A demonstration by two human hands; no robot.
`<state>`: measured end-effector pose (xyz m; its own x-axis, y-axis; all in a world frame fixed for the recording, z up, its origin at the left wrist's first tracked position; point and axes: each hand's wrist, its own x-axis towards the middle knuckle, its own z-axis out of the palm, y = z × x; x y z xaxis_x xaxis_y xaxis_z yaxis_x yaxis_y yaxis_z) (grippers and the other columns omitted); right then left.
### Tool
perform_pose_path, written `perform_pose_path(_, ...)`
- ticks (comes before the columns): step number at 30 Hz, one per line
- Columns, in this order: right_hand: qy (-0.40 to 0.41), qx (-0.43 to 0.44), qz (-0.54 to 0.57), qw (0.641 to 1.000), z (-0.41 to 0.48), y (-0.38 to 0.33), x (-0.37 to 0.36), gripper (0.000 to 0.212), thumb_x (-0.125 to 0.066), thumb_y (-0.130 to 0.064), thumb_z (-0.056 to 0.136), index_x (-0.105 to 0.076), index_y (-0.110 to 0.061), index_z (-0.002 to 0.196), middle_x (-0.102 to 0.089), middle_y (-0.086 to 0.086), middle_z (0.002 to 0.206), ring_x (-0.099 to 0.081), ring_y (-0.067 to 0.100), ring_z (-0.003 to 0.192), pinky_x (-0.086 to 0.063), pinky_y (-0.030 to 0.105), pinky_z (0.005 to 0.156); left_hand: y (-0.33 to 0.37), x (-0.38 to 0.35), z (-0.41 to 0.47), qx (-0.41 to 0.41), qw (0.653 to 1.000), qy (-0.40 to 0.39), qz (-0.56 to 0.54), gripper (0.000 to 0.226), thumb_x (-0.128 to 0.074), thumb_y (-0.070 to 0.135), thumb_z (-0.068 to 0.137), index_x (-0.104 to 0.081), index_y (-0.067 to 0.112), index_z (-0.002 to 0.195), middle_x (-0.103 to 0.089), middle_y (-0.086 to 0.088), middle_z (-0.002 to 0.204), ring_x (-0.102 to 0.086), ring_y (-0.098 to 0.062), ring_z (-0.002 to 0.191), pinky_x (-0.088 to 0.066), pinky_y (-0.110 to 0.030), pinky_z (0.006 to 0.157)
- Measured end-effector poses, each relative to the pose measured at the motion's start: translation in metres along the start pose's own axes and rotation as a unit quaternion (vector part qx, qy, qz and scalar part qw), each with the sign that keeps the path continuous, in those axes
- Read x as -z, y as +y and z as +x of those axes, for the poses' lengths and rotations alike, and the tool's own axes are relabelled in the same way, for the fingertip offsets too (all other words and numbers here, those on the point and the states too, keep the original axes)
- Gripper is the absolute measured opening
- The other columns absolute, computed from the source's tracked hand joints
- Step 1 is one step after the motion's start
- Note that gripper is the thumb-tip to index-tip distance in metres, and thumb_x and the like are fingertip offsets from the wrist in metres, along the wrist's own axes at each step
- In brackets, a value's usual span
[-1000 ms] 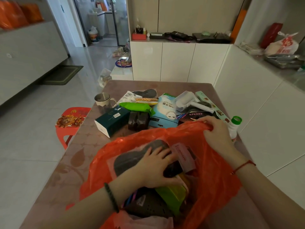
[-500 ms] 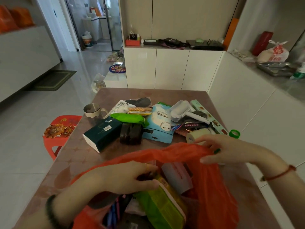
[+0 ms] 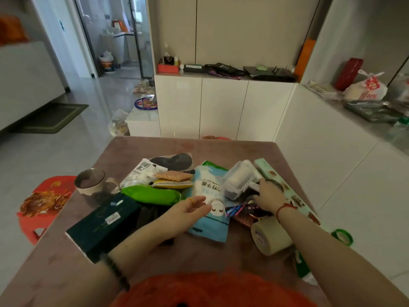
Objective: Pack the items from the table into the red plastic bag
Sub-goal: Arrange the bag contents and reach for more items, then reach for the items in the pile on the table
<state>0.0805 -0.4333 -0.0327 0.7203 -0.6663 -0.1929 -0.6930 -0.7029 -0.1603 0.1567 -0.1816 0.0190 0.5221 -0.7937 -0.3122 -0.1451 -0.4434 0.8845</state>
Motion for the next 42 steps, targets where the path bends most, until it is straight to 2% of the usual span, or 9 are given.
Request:
perform_pose_path(5, 0.085, 0.001, -0.147, 0.985, 0.015, 0.003, -0.027, 0.030, -0.042, -0.016, 0.094, -0.042, -0.010, 0.123, -0.048, 0.012, 0.130, -0.049, 0.028, 0.117, -0.043, 0.040, 0.095, -0.012, -0.014, 0.029, 0.050, 0.998, -0.007, -0.045, 0.053, -0.049, 0.041, 0.090, -0.038, 0.020, 0.138, -0.052, 0.005, 0.126, -0.049, -0.008, 0.114, -0.039, -0.022, 0.095)
perform_pose_path(11, 0.128, 0.061, 0.083, 0.986, -0.037, -0.046, -0.004, 0.027, -0.040, -0.021, 0.097, -0.044, -0.006, 0.119, -0.046, 0.012, 0.123, -0.058, 0.030, 0.099, -0.046, 0.038, 0.075, 0.005, -0.041, 0.040, 0.098, 0.978, -0.035, -0.178, 0.032, -0.045, 0.044, 0.091, -0.049, 0.022, 0.115, -0.049, 0.001, 0.121, -0.044, -0.012, 0.113, -0.037, -0.033, 0.101)
perform_pose_path(16, 0.022, 0.266, 0.196, 0.943, -0.101, -0.079, -0.011, 0.042, -0.041, -0.004, 0.093, -0.037, -0.008, 0.134, -0.039, 0.010, 0.122, -0.049, 0.023, 0.108, -0.042, 0.028, 0.091, 0.009, -0.059, 0.049, 0.082, 0.895, 0.115, -0.424, 0.018, -0.050, 0.023, 0.093, -0.061, 0.009, 0.097, -0.064, -0.005, 0.091, -0.060, -0.016, 0.084, -0.047, -0.028, 0.071)
perform_pose_path(21, 0.008, 0.236, 0.274, 0.932, -0.084, -0.061, -0.002, 0.024, -0.048, -0.020, 0.095, -0.064, -0.010, 0.109, -0.066, 0.005, 0.105, -0.059, 0.010, 0.089, -0.050, 0.027, 0.086, -0.013, -0.042, 0.043, 0.107, 0.863, 0.168, -0.465, 0.013, -0.043, 0.009, 0.095, -0.054, 0.004, 0.091, -0.055, -0.009, 0.074, -0.061, -0.017, 0.058, -0.053, -0.033, 0.057)
perform_pose_path(26, -0.026, 0.105, 0.000, 0.994, -0.018, -0.009, -0.015, 0.085, -0.066, -0.023, 0.077, -0.017, -0.022, 0.147, -0.019, 0.007, 0.154, -0.022, 0.026, 0.141, -0.020, 0.049, 0.115, -0.017, -0.026, 0.029, 0.121, 0.871, 0.139, -0.455, 0.017, -0.047, 0.013, 0.094, -0.046, 0.013, 0.077, -0.043, 0.001, 0.051, -0.042, -0.006, 0.029, -0.045, -0.020, 0.036)
perform_pose_path(30, -0.117, 0.059, -0.080, 0.988, -0.008, -0.010, -0.030, 0.084, -0.060, -0.036, 0.083, -0.009, -0.026, 0.149, -0.008, 0.010, 0.157, -0.009, 0.031, 0.144, -0.011, 0.055, 0.114, -0.008, -0.019, 0.012, 0.105, 0.868, 0.090, -0.477, 0.018, -0.048, 0.012, 0.092, -0.046, 0.016, 0.075, -0.042, 0.006, 0.039, -0.038, -0.005, 0.028, -0.035, -0.015, 0.032)
perform_pose_path(34, -0.022, 0.120, -0.106, 0.987, -0.010, -0.010, -0.025, 0.039, -0.041, -0.022, 0.095, -0.045, -0.024, 0.134, -0.053, 0.008, 0.133, -0.055, 0.025, 0.115, -0.048, 0.041, 0.093, 0.007, -0.009, -0.018, 0.055, 0.876, 0.037, -0.477, 0.012, -0.047, 0.014, 0.089, -0.048, 0.016, 0.077, -0.038, 0.006, 0.038, -0.034, -0.004, 0.027, -0.033, -0.014, 0.032)
perform_pose_path(38, 0.158, 0.125, 0.039, 0.979, -0.038, -0.017, 0.012, 0.028, -0.040, -0.019, 0.097, -0.058, -0.019, 0.119, -0.068, 0.009, 0.102, -0.062, 0.024, 0.081, -0.049, 0.033, 0.067, 0.018, -0.010, -0.066, -0.046, 0.855, -0.030, -0.516, 0.026, -0.074, 0.018, 0.063, -0.054, 0.015, 0.078, -0.040, 0.005, 0.041, -0.036, -0.005, 0.029, -0.037, -0.019, 0.033)
perform_pose_path(42, 0.294, 0.117, 0.403, 0.859, -0.108, -0.045, 0.078, 0.027, -0.040, -0.023, 0.098, -0.060, -0.010, 0.112, -0.062, 0.004, 0.095, -0.058, 0.017, 0.083, -0.049, 0.031, 0.073, 0.008, -0.022, -0.123, -0.136, 0.854, -0.052, -0.499, 0.032, -0.082, 0.033, 0.059, -0.062, 0.016, 0.078, -0.044, 0.004, 0.049, -0.041, -0.007, 0.036, -0.042, -0.022, 0.043)
